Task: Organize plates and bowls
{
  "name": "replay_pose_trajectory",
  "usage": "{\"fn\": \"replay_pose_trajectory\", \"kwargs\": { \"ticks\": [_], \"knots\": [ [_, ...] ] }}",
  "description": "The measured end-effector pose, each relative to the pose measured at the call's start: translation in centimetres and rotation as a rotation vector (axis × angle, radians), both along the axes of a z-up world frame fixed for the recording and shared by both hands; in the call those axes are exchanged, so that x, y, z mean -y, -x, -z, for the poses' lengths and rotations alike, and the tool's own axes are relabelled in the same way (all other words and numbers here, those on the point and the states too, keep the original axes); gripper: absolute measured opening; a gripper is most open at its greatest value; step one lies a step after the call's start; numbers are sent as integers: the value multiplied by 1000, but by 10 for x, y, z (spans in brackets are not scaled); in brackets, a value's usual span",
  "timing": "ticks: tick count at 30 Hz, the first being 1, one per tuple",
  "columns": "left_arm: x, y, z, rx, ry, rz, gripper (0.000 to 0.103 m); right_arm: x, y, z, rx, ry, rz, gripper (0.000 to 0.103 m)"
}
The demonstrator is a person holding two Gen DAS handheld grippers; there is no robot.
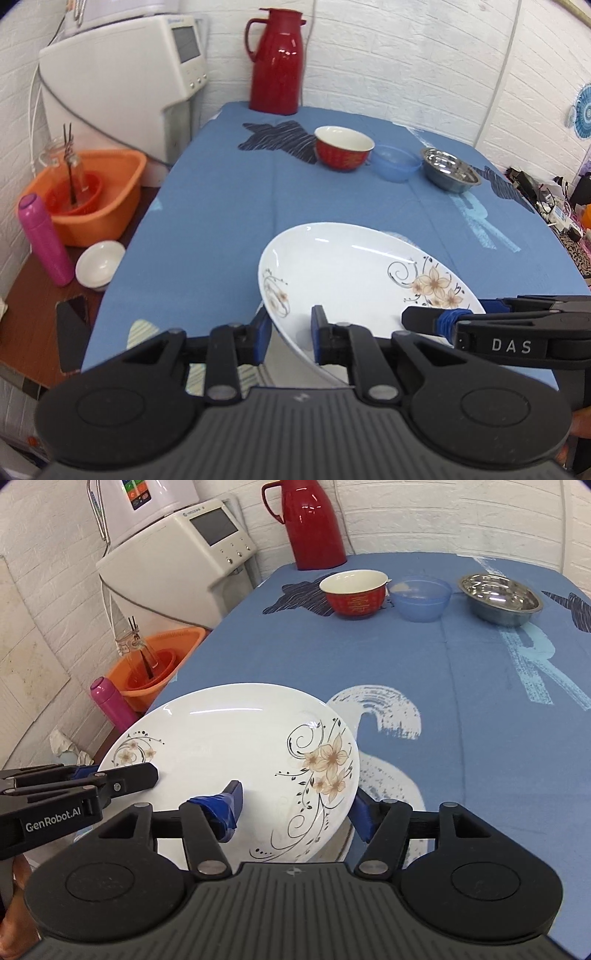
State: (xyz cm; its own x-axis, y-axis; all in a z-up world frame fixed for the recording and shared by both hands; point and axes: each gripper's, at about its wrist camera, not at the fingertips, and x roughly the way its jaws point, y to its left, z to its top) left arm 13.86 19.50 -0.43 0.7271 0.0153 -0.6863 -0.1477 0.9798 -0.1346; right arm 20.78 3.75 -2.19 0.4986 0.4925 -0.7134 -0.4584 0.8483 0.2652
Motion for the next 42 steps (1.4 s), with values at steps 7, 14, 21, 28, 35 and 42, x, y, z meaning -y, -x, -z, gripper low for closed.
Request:
{"fn": "replay_pose_trajectory", "kwargs": {
  "ticks": [7,14,21,28,35,42],
  "knots": [
    [-10,8,23,-13,37,-7,12,-11,8,15,-17,13,4,48],
    [-23,7,38,-30,112,11,17,-12,10,15,-16,21,-14,49],
    [-28,7,36,-31,162,40,29,-9,6,13,-80,1,-22,49],
    [-26,3,35,-38,153,66,37,-2,7,3,-92,-2,-14,49],
    [-24,9,14,17,82,82,52,4,3,-3,-82,19,-7,49],
    [-20,4,3,29,78,88,54,3,-1,1,-106,57,-18,50]
  ]
}}
